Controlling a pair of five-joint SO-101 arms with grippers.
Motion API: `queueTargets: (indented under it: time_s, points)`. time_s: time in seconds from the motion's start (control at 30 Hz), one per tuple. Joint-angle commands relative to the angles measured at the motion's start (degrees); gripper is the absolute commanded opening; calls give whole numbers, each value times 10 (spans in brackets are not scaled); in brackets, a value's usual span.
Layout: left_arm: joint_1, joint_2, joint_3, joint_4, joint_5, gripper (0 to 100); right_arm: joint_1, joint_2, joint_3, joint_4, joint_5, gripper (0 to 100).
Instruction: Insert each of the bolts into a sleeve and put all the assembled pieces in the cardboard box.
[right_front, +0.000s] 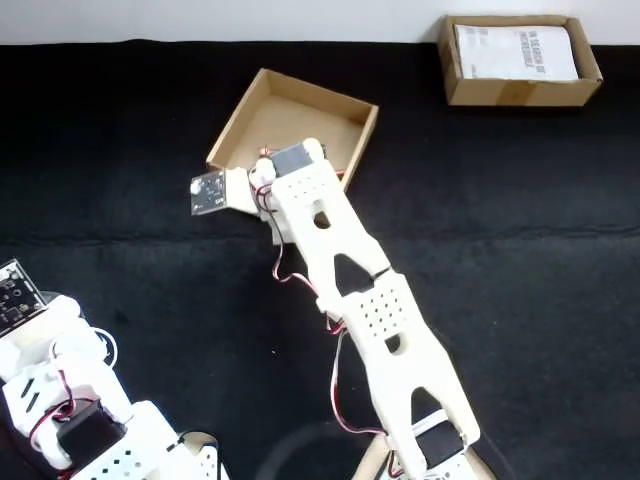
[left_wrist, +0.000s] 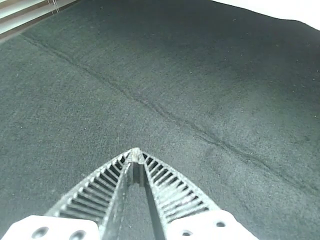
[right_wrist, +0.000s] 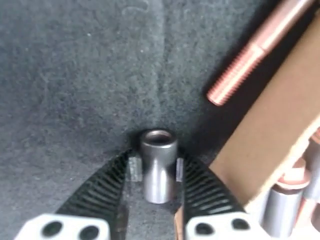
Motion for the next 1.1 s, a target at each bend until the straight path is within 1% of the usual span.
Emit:
queueTargets:
  time_s: [0.0, 0.1, 0.13, 0.3, 0.4, 0.5, 0.6, 0.8, 0.9, 1.07]
  points:
    - [-6, -4, -3, -9, 0, 17, 16, 2, -51, 29, 3, 9]
    - [3, -4, -1, -7, 4, 17, 21, -4, -112, 73, -2, 9]
    - [14, -3, 7, -7, 13, 17, 22, -9, -147, 87, -17, 9]
    - [94, 0, 87, -11, 33, 20, 37, -65, -276, 104, -91, 9]
    - [147, 0, 75, -10, 92, 22, 52, -135, -260, 105, -121, 9]
    - [213, 11, 34, -8, 111, 53, 67, -228, -173, 105, -132, 9]
    - [256, 63, -17, -11, 123, 71, 73, -337, -51, 105, -149, 9]
    - [287, 248, -139, -25, 134, 73, 73, -561, 166, 104, -185, 9]
    - [301, 342, -209, -28, 170, 73, 73, -656, 267, 103, -195, 9]
    - [353, 507, -308, -28, 239, 73, 76, -791, 431, 102, -215, 9]
